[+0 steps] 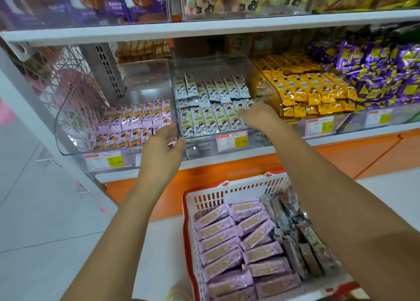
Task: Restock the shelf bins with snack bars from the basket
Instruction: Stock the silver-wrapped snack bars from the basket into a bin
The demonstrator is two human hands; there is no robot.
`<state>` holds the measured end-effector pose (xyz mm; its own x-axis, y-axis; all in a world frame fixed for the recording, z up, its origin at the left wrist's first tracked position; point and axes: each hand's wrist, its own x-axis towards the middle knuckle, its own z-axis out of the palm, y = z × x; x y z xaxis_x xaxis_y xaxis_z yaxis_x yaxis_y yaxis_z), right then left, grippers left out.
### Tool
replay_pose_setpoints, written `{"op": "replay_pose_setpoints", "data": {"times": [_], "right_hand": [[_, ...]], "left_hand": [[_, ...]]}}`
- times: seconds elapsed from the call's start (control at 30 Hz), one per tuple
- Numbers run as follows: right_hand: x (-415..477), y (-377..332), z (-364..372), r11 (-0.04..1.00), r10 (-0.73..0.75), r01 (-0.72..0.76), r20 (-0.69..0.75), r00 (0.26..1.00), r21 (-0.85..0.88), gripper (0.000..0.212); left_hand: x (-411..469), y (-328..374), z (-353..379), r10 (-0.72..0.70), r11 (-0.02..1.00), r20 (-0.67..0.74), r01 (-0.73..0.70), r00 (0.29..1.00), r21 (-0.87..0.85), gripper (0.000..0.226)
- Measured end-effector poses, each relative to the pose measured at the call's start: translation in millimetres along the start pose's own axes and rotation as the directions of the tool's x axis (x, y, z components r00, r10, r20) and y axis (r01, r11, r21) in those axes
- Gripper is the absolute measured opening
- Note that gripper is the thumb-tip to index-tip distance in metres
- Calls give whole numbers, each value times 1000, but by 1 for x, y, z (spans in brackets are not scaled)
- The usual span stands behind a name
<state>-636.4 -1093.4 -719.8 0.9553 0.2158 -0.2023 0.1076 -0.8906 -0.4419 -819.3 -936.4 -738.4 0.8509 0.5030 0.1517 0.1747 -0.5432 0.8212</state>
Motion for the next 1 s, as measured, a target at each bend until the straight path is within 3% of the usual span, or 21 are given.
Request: {"op": "replay_pose_setpoints", "data": {"times": [0.1,0.17,0.23,0.3,0.37,0.43,0.5,0.6,0.67,0.8,0.93,1.0], "right_hand": [[-4,7,9,993,-35,26,-80,996,-111,58],[-9,14,16,986,-94,62,-210,973,-156,56],[-23,26,18,969,-242,201,-378,894,-144,43],[-47,45,17,913,-380,400,-527,760,-81,26],[-69,70,22,865,-448,496,-562,695,-76,21],[-80,103,35,883,-442,463,-470,764,-79,26],[-86,140,55,931,-364,338,-272,891,-137,26],[-95,195,85,943,-125,137,60,990,-303,23],[-102,231,100,951,62,-14,144,988,-310,22],[-118,284,122,924,201,-131,165,966,-360,38],[-137,299,149,923,278,-200,213,936,-329,59],[-142,300,157,922,270,-214,139,953,-321,58]], "left_hand": [[-8,-1,2,34,999,5,-34,999,16,45],[-15,0,3,72,997,-21,-72,997,23,41],[-25,2,5,110,993,-37,-109,993,37,34],[-35,2,10,128,990,4,-128,992,56,20],[-45,-3,21,118,985,110,-130,987,114,13],[-54,-13,36,99,963,265,-159,959,216,15],[-63,-26,54,75,928,436,-223,897,298,17],[-75,-53,82,-25,881,646,-289,763,375,21],[-83,-72,99,-150,839,745,-315,650,444,24],[-94,-102,121,-379,751,801,-352,463,559,37],[-99,-123,131,-520,605,752,-447,405,659,39],[-99,-128,133,-520,610,760,-454,389,649,41]]}}
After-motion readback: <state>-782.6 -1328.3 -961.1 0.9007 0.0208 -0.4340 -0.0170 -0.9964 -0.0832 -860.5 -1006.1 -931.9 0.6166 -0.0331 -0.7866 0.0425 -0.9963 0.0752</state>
